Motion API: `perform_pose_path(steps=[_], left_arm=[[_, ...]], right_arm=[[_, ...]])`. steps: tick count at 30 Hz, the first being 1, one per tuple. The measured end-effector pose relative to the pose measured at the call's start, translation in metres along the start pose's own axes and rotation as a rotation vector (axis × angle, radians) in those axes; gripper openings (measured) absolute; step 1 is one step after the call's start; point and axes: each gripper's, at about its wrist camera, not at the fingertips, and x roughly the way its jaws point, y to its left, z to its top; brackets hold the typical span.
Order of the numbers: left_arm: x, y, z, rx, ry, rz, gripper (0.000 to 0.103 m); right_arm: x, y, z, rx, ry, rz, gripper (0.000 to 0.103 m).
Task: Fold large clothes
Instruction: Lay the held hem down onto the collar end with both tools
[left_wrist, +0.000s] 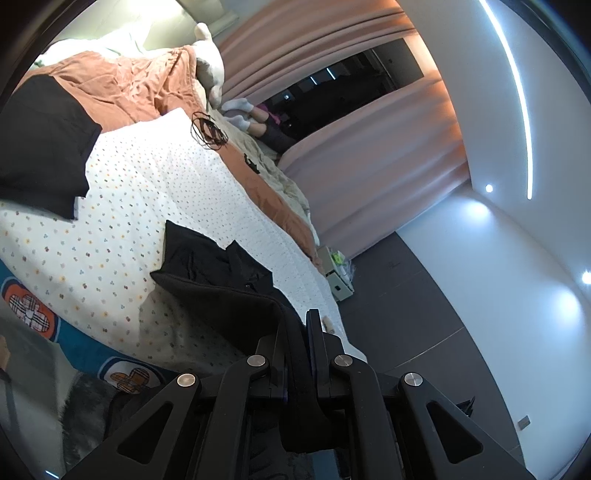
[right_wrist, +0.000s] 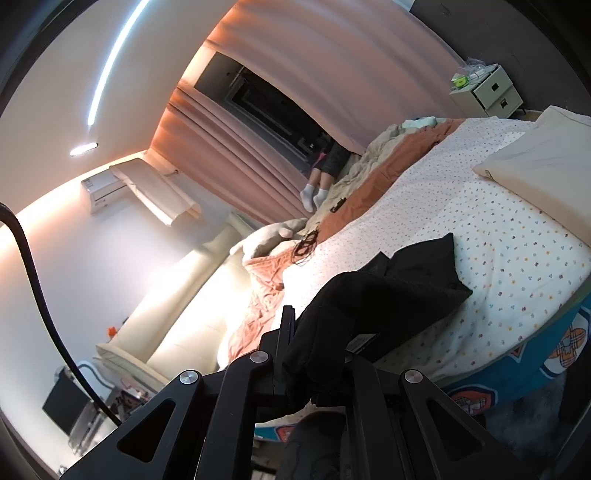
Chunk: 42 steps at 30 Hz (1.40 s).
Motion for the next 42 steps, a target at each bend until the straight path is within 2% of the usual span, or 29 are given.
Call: perform_pose_path(steps=[8, 20, 28, 42], left_arm=[[0.038, -0.006, 0.029, 0.038, 0.011, 0.034, 0.008], [0.105, -0.013, 0.088, 0.085, -0.010, 0.080, 0.008], [0.155, 0.010, 0.116, 0.071, 0.018, 0.108, 0.008], [0.255, 0.070, 0.153, 0.017, 0.083, 0.197, 0.008]], right_arm=[[0.038, -0.019, 0.020, 0.025, 0.017, -0.038, 0.007], [0.110, -0.018, 0.081, -0.021, -0.022, -0.066, 0.007], [0.164, -0.036, 0.106, -0.019, -0.007, -0.071, 0.007], [0.261, -0.088, 0.125, 0.015, 0.062, -0.145, 0.007]])
